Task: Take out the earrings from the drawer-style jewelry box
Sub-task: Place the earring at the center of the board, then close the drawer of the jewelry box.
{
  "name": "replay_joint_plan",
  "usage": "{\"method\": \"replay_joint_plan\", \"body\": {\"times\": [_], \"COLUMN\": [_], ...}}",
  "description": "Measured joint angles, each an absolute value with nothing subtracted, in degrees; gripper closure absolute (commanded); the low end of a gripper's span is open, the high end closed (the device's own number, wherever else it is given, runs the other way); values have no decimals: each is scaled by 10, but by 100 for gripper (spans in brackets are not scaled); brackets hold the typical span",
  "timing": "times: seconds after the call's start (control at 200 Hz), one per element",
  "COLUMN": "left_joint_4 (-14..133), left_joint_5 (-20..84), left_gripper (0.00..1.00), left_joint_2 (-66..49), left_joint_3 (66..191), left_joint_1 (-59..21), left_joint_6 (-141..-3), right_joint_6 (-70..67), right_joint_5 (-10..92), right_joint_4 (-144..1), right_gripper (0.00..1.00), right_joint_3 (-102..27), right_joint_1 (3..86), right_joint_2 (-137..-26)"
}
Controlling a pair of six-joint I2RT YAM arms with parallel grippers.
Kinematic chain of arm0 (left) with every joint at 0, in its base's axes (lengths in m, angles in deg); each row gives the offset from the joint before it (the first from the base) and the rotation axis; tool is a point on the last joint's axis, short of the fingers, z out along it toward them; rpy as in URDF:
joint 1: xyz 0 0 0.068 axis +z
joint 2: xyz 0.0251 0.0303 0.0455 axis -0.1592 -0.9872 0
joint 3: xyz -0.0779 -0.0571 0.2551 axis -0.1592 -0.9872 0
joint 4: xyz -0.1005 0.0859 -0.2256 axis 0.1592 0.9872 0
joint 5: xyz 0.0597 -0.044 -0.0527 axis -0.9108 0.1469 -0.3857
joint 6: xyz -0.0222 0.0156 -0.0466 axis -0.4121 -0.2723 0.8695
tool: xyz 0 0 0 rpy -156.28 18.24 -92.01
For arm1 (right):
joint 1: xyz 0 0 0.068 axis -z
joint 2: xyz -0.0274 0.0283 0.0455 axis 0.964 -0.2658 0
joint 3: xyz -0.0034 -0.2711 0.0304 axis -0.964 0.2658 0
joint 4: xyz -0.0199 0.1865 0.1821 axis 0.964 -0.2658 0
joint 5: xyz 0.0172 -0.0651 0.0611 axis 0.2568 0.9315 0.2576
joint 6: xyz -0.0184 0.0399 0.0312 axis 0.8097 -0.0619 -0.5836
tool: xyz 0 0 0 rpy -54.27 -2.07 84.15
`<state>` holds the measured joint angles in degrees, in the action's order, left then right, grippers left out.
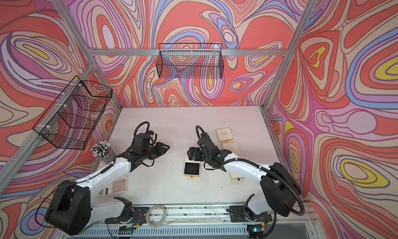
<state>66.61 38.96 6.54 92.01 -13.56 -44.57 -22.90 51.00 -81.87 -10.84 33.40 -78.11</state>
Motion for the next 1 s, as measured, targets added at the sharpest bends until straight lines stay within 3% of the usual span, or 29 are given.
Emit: {"method": "replay_joint_plan", "body": {"times": [0.16, 0.265, 0.596, 1.002], "left_joint_4": [723, 747, 752, 643], "left_joint_5": [390, 380, 350, 325], "left_gripper": [95, 100, 100, 100], "left_joint_2": [134, 148, 67, -66], "left_joint_3": [912, 905, 877, 877], "left_joint_1": [-223, -294, -421, -465], "left_joint_6": [-472, -484, -489, -460], "right_joint_6": [-203, -189, -161, -147], "right_joint_5": [497, 483, 438, 383], "right_joint_4": [-818, -816, -809, -808], "right_gripper": [3, 2, 2, 2], "right_joint_3": [-157, -186, -223, -228], "right_joint_1": [368, 386, 410, 419], "right_joint_2": [-849, -890, -953, -985]}}
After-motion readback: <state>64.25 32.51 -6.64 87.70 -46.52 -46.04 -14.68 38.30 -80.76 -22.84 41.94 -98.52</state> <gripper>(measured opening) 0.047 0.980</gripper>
